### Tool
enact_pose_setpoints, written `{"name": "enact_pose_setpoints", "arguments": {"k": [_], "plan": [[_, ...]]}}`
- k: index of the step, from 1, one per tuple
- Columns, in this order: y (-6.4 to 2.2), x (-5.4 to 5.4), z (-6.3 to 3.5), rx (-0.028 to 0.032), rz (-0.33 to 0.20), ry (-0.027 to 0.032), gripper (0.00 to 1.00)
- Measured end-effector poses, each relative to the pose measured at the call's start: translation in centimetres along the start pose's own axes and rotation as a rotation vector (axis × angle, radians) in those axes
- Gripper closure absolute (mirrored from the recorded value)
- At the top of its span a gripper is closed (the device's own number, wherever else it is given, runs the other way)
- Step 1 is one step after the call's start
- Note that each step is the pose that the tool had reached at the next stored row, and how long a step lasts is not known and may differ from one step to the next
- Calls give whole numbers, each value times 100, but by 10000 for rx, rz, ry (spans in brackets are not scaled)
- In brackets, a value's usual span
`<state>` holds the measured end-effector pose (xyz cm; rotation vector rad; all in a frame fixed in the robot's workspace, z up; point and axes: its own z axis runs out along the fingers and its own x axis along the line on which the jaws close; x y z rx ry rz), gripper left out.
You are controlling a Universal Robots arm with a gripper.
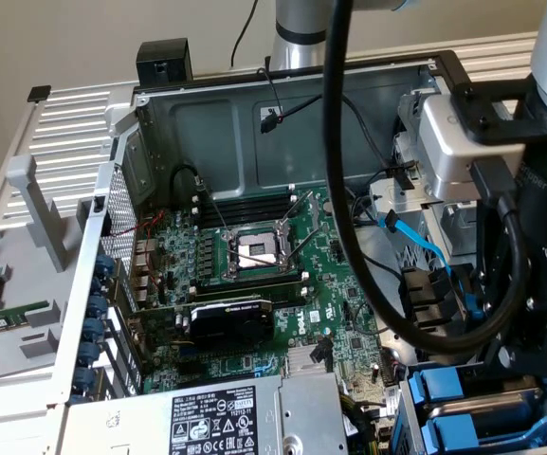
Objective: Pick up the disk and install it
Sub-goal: 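Insert the first disk wire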
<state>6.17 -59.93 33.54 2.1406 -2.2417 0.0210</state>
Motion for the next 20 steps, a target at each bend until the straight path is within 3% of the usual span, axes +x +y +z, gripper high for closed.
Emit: {"name": "enact_pose_setpoints", "arguments": {"k": [20], "plan": [[11, 0, 1, 82, 4, 6, 83]]}}
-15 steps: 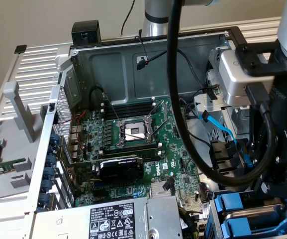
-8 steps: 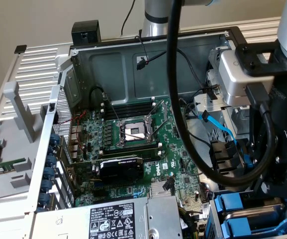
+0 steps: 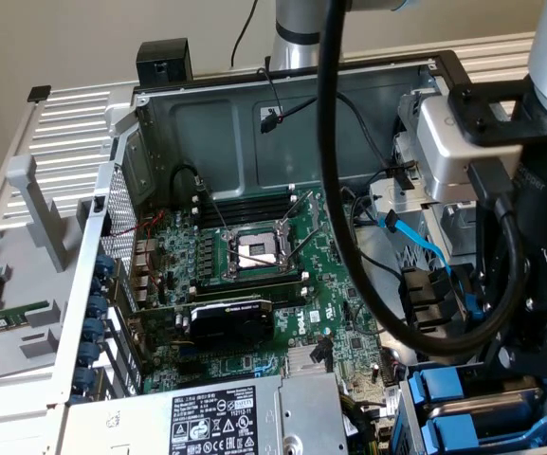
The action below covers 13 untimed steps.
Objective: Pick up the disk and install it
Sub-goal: 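Insert the first disk wire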
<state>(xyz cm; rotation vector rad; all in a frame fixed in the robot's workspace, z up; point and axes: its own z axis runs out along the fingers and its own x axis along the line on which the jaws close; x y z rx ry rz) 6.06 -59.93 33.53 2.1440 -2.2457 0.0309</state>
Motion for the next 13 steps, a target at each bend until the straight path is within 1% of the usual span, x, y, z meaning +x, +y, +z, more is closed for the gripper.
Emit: {"name": "enact_pose_setpoints", "arguments": {"k": [7, 13], "plan": [[4, 0, 0, 61, 2, -3, 83], [13, -2, 0, 77, 3, -3, 83]]}}
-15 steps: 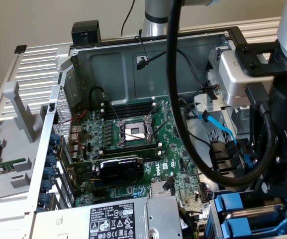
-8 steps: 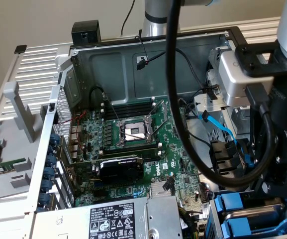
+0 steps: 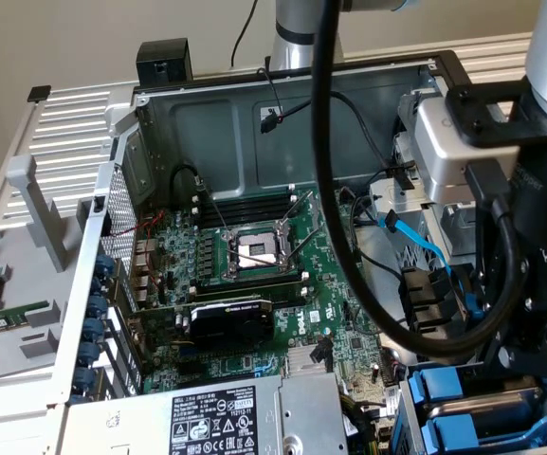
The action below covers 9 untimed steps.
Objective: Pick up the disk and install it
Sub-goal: 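Insert the first disk wire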
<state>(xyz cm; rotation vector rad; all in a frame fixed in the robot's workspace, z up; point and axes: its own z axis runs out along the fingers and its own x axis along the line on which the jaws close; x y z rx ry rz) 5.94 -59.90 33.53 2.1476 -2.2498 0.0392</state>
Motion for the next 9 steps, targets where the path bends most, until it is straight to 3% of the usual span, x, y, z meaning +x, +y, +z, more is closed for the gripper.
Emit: {"name": "enact_pose_setpoints", "arguments": {"k": [9], "plan": [[8, -1, -1, 24, 2, -2, 83]]}}
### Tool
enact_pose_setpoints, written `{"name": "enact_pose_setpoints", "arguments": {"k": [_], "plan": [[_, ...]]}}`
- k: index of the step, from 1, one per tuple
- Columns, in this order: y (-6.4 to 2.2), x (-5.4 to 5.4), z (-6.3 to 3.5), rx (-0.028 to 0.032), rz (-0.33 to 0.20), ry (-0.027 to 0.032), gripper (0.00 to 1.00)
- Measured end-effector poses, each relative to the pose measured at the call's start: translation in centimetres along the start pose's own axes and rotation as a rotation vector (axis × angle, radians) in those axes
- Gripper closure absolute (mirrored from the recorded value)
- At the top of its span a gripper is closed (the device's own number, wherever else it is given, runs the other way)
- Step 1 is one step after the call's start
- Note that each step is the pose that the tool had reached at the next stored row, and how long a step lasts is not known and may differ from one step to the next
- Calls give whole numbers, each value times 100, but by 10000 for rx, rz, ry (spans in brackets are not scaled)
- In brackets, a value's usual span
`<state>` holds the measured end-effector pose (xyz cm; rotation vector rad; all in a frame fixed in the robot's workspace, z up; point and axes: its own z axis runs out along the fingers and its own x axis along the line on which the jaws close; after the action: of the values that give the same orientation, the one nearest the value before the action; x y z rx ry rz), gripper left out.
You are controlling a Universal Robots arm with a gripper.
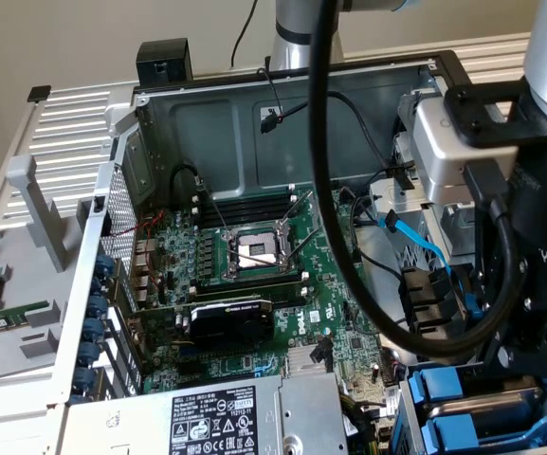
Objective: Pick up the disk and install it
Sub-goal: 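Insert the first disk wire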
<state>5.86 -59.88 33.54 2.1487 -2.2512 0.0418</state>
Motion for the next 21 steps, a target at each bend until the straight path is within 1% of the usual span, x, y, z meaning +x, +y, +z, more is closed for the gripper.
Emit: {"name": "enact_pose_setpoints", "arguments": {"k": [9, 21], "plan": [[1, -1, -12, 22, 1, -1, 83], [16, 0, -8, 102, 12, -3, 83]]}}
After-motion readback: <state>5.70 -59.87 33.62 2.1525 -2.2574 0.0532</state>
